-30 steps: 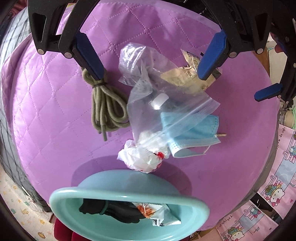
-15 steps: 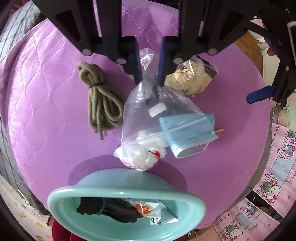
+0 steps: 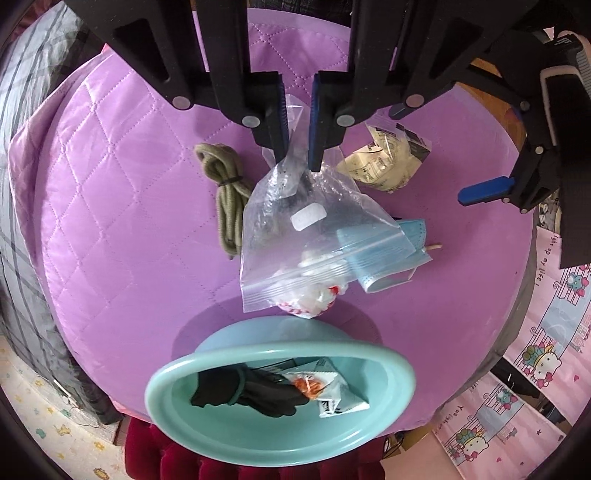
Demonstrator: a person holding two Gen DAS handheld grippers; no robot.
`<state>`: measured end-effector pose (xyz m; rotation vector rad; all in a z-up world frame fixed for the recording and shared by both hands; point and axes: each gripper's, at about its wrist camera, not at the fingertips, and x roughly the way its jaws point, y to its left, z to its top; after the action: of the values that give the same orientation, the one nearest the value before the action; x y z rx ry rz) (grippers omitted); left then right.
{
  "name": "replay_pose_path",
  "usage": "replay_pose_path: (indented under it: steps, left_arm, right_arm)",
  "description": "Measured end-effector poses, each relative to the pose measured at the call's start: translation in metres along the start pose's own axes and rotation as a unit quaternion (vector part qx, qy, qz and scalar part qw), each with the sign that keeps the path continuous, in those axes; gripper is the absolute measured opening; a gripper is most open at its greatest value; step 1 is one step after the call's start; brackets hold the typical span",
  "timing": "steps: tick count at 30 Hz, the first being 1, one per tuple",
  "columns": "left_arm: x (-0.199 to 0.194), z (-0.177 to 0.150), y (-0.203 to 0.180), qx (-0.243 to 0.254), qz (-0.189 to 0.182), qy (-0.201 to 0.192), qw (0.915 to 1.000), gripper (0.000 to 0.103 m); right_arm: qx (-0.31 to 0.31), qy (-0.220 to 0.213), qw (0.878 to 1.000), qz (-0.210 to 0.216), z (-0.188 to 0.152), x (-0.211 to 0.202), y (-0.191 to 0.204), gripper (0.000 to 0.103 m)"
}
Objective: Organize soft objects
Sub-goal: 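Grasp the clear zip bag with the right gripper while the left grasps the beige packet, then carry the zip bag and beige packet over the teal basin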
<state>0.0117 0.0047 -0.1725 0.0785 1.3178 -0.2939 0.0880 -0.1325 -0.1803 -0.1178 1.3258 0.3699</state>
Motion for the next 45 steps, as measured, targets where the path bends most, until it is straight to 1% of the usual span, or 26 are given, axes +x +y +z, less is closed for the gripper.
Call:
replay_pose_path:
  steps: [6, 10, 14, 15, 16, 17, 18, 19, 20, 21, 23, 28, 29, 33, 42, 45]
  left_arm:
    - [0.014, 0.016, -0.008, 0.005, -0.004, 0.01, 0.9999, 0.103]
    - [0.023, 0.026, -0.009, 0.002, -0.008, 0.019, 0.9998, 0.103]
    - [0.034, 0.04, -0.013, -0.001, -0.013, 0.023, 0.9996, 0.103]
    - [0.038, 0.042, -0.013, -0.002, -0.014, 0.025, 0.9996, 0.098]
    - [0.041, 0.041, -0.013, -0.003, -0.015, 0.026, 0.9995, 0.09]
    - [0.044, 0.043, -0.013, -0.004, -0.015, 0.03, 0.9994, 0.084]
    - [0.043, 0.039, -0.013, -0.004, -0.013, 0.032, 0.9994, 0.073]
    - [0.046, 0.04, -0.013, -0.004, -0.013, 0.036, 0.9993, 0.066]
    - [0.05, 0.038, -0.013, -0.004, -0.014, 0.042, 0.999, 0.062]
    - [0.054, 0.038, -0.013, -0.005, -0.017, 0.045, 0.9988, 0.052]
    - [0.057, 0.037, -0.014, -0.006, -0.019, 0.043, 0.9989, 0.052]
    - [0.057, 0.033, -0.01, -0.016, -0.036, 0.029, 0.9988, 0.044]
    - [0.052, 0.026, -0.009, -0.014, -0.037, 0.025, 0.9989, 0.044]
    - [0.048, 0.019, -0.012, -0.008, -0.04, 0.018, 0.999, 0.04]
    - [0.024, 0.011, -0.014, 0.002, -0.04, 0.002, 0.9992, 0.039]
    - [0.01, 0.012, -0.012, 0.005, -0.044, -0.005, 0.999, 0.039]
  right_arm:
    - [0.006, -0.004, 1.0, -0.007, -0.006, -0.008, 0.0, 0.009]
    - [0.007, -0.005, 1.0, -0.013, -0.006, -0.006, -0.001, 0.009]
    - [0.005, -0.007, 1.0, -0.016, -0.004, -0.005, 0.006, 0.009]
    - [0.005, -0.007, 1.0, -0.016, -0.005, -0.005, 0.006, 0.009]
    - [0.005, -0.007, 1.0, -0.016, -0.005, -0.005, 0.007, 0.009]
    - [0.006, -0.007, 1.0, -0.016, -0.006, -0.005, 0.007, 0.009]
    - [0.005, -0.006, 1.0, -0.015, -0.006, -0.005, 0.008, 0.009]
    - [0.004, -0.006, 1.0, -0.014, -0.006, -0.006, 0.009, 0.009]
    - [0.003, -0.006, 1.0, -0.014, -0.006, -0.007, 0.008, 0.009]
    - [0.003, -0.006, 1.0, -0.014, -0.006, -0.007, 0.008, 0.009]
    - [0.002, -0.006, 1.0, -0.012, -0.006, -0.006, 0.007, 0.009]
    - [0.003, -0.007, 1.0, -0.011, -0.006, -0.009, 0.001, 0.009]
    - [0.003, -0.007, 1.0, -0.011, -0.006, -0.009, 0.001, 0.009]
    - [0.005, -0.008, 1.0, -0.013, -0.008, -0.01, 0.002, 0.009]
    - [0.012, -0.013, 1.0, -0.018, -0.01, -0.016, 0.003, 0.009]
    - [0.015, -0.017, 1.0, -0.018, -0.011, -0.019, 0.003, 0.009]
